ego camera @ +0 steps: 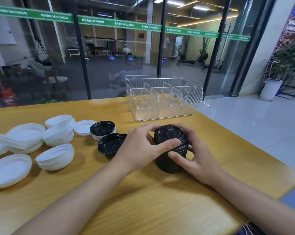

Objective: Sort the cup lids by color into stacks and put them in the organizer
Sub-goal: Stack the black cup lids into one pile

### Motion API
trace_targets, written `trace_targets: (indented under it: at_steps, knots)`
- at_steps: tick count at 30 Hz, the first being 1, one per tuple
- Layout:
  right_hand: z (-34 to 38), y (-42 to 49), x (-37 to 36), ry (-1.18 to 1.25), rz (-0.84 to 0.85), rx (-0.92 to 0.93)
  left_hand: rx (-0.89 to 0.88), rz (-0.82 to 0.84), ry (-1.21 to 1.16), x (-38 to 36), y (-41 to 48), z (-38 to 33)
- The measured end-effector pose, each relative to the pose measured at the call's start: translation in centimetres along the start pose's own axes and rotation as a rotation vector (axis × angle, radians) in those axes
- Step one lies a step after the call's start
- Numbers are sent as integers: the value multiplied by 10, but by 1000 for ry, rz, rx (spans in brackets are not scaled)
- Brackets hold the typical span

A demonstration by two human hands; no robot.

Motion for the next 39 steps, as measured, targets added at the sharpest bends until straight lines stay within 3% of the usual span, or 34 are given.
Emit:
trace_targets:
  at_steps: [4, 7, 10, 19, 39]
  knots:
    - [0, 0, -1, 7, 9, 4, 3, 252, -101, 2, 4, 11]
    - [2, -1, -3, 2, 24, 12, -14, 310, -157, 3, 4, 11]
    - [2, -1, -4, 1, 28, 8, -5, 271, -195, 7, 3, 10]
    - [5, -3, -2, -7, 13, 13, 69, 2, 33, 0, -5, -8]
    - [14, -3, 1, -33, 4, 71, -3, -55, -2, -7, -17, -2]
Point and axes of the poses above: each hand's wrist, its own y-axis towards the middle knuckle, its own x-axis out of the back of the hand, z = x × y, the point moved 9 cm from there along y, towards the middle knuckle, and after that the axes turned 9 degrees about z, right-handed, at the moved point
